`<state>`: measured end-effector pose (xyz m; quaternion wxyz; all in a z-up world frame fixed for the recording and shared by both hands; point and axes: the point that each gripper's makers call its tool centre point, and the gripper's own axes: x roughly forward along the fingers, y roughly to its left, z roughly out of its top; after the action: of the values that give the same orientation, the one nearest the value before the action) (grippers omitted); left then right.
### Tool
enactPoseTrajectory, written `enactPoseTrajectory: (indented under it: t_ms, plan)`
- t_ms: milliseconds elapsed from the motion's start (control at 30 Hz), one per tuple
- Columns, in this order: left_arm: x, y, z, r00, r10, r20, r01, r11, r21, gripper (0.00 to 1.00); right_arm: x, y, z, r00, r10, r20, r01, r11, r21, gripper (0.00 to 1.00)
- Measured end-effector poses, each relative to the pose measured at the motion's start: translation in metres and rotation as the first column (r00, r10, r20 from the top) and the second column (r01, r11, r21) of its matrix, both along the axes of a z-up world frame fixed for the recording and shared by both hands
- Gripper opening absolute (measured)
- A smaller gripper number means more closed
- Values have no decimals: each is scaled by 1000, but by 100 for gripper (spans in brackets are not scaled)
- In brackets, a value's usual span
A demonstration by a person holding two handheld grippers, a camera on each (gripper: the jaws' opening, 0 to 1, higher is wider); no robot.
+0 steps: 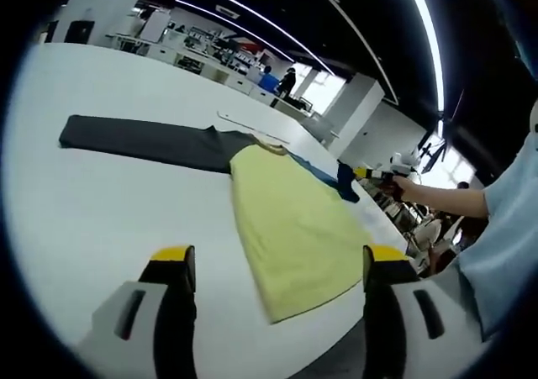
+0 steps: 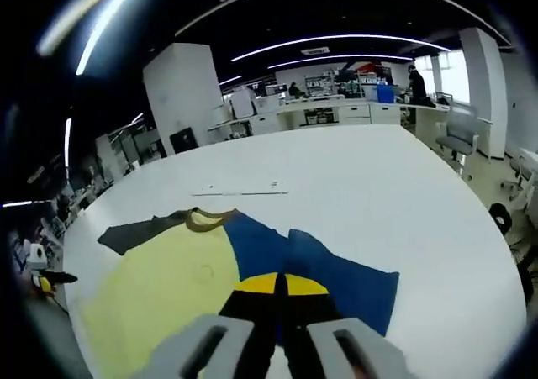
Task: Fold the garment on the visible template until the final outline fits inside the template.
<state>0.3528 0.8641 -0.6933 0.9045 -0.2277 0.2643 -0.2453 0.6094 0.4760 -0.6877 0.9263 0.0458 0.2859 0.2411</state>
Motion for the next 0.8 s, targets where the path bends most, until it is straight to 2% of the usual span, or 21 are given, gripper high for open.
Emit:
enactPoseTrajectory:
  t_ms: [233,400,500,800]
  plan:
    - [2,2,3,1000,12,16,-12,1000,-16,78,5,59,2,998,56,3,-57,998,40,0]
    - [2,3,4,1000,15,21,-14,1000,-20,78,8,93,4,996,86,5,-87,994,71,0]
    - [1,4,3,1000,15,19,-15,1000,-24,77,8,119,2,992,128,3,-128,989,69,0]
    - [0,5,1,1000,22,10,-21,999,-29,77,13,193,7,983,186,14,-186,974,130,0]
